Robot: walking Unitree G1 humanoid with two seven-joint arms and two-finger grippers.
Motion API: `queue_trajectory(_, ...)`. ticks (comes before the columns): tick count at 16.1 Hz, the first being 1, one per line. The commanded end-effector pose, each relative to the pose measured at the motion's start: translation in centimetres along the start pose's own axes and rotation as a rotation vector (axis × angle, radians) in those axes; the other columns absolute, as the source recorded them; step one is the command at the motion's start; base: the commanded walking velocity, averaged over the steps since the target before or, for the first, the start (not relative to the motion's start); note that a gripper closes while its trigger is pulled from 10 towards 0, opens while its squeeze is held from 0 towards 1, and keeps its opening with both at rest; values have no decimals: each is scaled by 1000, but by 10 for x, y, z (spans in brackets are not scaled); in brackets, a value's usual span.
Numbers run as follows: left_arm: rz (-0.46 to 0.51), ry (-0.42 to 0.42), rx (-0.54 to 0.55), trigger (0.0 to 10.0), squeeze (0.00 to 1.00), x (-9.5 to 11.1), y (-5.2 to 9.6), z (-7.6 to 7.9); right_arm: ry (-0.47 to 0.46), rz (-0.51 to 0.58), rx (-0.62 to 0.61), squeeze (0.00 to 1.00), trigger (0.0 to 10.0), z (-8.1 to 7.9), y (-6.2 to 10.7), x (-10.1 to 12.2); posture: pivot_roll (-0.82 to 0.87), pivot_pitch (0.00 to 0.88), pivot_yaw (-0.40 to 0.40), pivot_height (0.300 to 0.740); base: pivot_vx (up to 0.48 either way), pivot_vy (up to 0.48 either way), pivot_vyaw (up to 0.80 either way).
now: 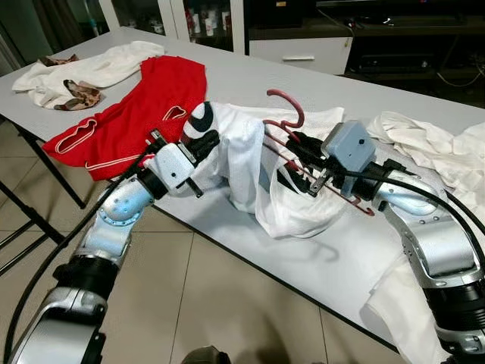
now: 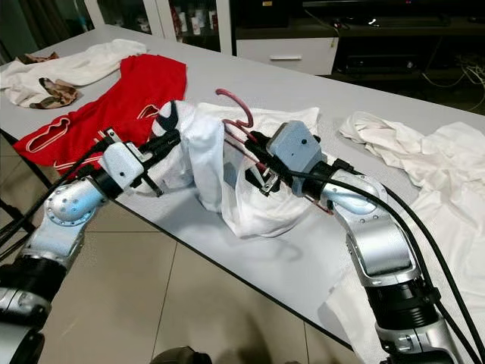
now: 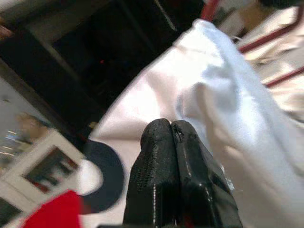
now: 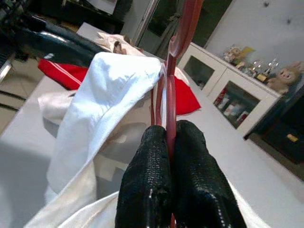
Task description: Hang hanger
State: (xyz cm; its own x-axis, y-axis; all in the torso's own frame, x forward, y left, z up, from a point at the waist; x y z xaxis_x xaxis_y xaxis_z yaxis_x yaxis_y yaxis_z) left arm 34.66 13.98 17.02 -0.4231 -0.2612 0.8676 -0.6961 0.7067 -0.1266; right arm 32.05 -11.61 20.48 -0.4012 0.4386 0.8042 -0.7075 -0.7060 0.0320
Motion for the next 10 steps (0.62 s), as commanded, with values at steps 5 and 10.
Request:
queue_trajectory(5,-30,-96,-53,10000,1000,13,15,-15,115,42,18,0,10000,-4,-4,4,-60,0,81,736,0,0,0)
queue_trajectory(10,-95,-298,-26,10000,0,22,21,-41,229,98,85,0,10000,-15,-1,10,-59,0,82,736,0,0,0)
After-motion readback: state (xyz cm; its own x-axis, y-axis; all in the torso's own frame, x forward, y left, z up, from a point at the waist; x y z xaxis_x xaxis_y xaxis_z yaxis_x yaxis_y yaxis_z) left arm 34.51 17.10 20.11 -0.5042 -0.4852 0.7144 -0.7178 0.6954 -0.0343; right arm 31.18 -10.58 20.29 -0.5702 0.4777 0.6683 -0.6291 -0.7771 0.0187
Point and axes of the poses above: a point about 5 cm out from each wrist's last joint towards the gripper, its own y axis pointing back from the gripper into the wrist, its own x axis along the axis of the wrist's last joint, z = x × y, the point moved 3 cm from there along -y, pointing out of the wrist towards the gripper, and after that the axes turned 8 degrees about y, right-handed, at the moved point
